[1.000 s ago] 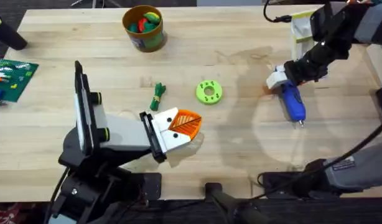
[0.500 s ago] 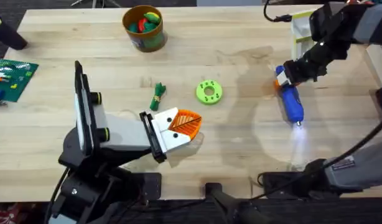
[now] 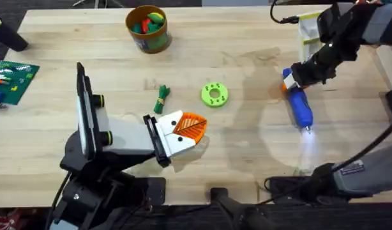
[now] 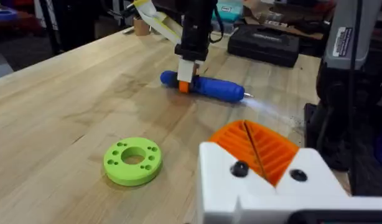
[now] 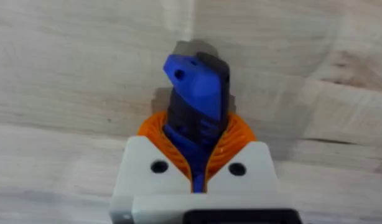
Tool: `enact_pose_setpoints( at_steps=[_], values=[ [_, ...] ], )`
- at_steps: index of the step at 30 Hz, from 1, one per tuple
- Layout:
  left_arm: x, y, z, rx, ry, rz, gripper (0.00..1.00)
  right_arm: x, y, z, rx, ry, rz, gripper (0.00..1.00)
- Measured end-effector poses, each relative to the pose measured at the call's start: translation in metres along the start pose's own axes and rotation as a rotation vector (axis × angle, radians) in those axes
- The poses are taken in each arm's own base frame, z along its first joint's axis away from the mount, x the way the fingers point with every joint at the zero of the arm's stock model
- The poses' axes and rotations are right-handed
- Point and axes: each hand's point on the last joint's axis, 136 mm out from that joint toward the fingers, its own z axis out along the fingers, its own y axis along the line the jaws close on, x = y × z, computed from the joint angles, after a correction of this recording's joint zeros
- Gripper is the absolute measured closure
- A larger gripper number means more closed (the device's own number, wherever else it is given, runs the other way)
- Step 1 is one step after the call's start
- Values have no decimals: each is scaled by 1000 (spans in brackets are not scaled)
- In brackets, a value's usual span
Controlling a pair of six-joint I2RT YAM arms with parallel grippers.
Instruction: Pick up the gripper from the table and insert it into the empty holder that is missing its gripper. Then pick up a screw, insert it into the mounting hole, and use the screwdriver to tighten it. Finally, clean up the table by picking up the vegetable and placing it into the bucket.
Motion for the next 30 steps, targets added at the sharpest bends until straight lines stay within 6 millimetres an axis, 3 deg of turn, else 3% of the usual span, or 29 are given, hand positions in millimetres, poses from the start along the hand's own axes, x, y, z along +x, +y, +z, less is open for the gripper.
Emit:
enact_pose_setpoints(
  at_steps=[4, 9, 14, 18, 23, 30],
  values=[
    [0, 0, 0, 0, 0, 0, 988, 0, 2, -7, -17, 13, 3, 925],
    [0, 0, 0, 0, 0, 0, 988, -30, 5, -43, -53, -109, 4, 925],
    [0, 0, 0, 0, 0, 0, 988, -63, 4, -116, -38, -318, 2, 925],
    [0, 0, 0, 0, 0, 0, 988, -77, 8, -183, -6, -499, -13, 925],
    [0, 0, 0, 0, 0, 0, 988, -81, 27, -258, 7, -710, -61, 925],
    [0, 0, 0, 0, 0, 0, 988, -73, 61, -346, -59, -1020, -133, 925]
  ],
)
